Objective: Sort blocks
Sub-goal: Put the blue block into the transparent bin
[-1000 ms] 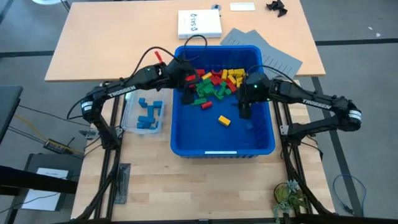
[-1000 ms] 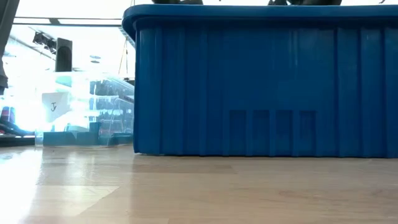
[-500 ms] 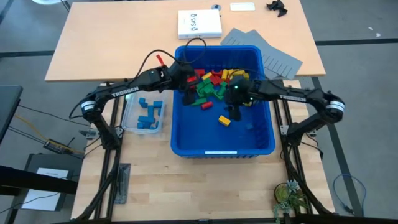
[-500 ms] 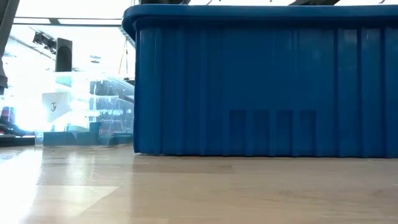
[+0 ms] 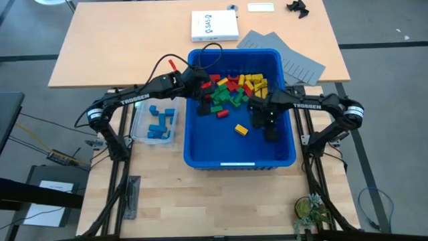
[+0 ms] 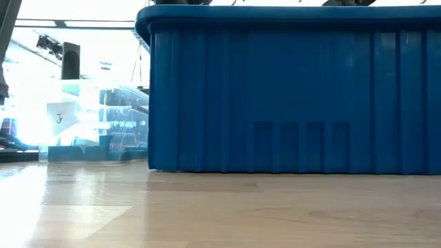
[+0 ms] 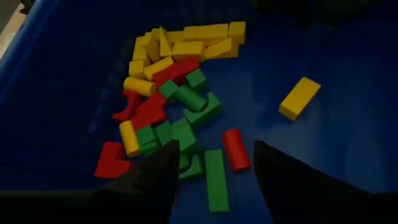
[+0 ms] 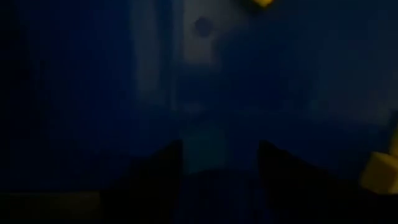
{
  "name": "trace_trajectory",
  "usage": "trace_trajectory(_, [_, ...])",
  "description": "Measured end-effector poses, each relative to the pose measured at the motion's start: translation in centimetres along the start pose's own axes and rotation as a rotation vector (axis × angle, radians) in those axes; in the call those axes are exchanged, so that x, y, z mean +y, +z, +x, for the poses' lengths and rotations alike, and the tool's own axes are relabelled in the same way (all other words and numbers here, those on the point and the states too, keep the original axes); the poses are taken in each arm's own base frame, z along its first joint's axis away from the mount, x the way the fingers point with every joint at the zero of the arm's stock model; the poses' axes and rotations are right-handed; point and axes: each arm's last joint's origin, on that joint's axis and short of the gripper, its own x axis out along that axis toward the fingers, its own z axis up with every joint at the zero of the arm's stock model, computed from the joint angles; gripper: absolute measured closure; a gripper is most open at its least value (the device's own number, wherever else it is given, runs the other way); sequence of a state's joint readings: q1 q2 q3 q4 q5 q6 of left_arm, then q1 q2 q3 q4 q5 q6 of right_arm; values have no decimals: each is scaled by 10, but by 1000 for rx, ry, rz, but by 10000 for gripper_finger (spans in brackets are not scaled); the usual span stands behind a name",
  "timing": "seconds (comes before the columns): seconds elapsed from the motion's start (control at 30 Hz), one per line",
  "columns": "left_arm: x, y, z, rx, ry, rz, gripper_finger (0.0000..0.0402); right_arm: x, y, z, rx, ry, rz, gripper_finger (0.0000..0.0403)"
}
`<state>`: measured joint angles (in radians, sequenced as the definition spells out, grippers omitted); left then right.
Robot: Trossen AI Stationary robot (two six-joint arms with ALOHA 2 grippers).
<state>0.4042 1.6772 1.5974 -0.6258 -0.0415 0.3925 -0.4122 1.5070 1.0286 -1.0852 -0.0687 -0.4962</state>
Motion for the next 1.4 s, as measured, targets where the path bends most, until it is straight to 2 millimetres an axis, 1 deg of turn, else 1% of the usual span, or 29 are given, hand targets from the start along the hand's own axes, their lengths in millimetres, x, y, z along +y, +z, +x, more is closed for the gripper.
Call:
trace_trajectory(0.1, [0, 0, 0, 0, -3, -11, 191, 7, -5, 14, 48, 7, -46, 202])
trace_trajectory(0.27, [-2, -3, 0, 26, -41, -15, 191, 18, -10, 36, 69, -7, -88, 205])
trace_trajectory(0.47, [-2, -2, 0, 17, -38, -30, 191, 23, -14, 59, 79, -167, -84, 211])
trace_trajectory(0.57, [-2, -2, 0, 10, -35, -38, 191, 26, -16, 62, 84, -188, -90, 231])
trace_trajectory(0.67, [-2, -1, 0, 9, -34, -59, 191, 27, -15, 61, 91, -193, -69, 274])
trace_trajectory(0.73, [-2, -1, 0, 10, -35, -81, 191, 28, -14, 57, 98, -194, -53, 275])
trace_trajectory(0.8, [-2, -1, 0, 10, -34, -90, 190, 27, -11, 47, 87, -199, -48, 275])
trace_trajectory(0.9, [-2, -1, 0, 10, -34, -94, 190, 27, -6, 27, 27, -202, -43, 275])
trace_trajectory(0.97, [-2, -1, 0, 10, -34, -94, 190, 28, -4, 11, -42, -197, -37, 275])
trace_trajectory(1.07, [-5, 0, 0, 6, -41, -80, 190, 30, 1, -17, -196, -190, -9, 275])
trace_trajectory(1.17, [-10, 5, -1, -27, -43, -67, 190, 31, 1, -49, -348, -195, 21, 275])
trace_trajectory(1.27, [-17, 14, -2, -88, -43, -37, 190, 28, -3, -82, -522, -234, 69, 275])
trace_trajectory(1.4, [-30, 30, -5, -206, -33, 70, 190, 23, -14, -121, -780, -243, 145, 275])
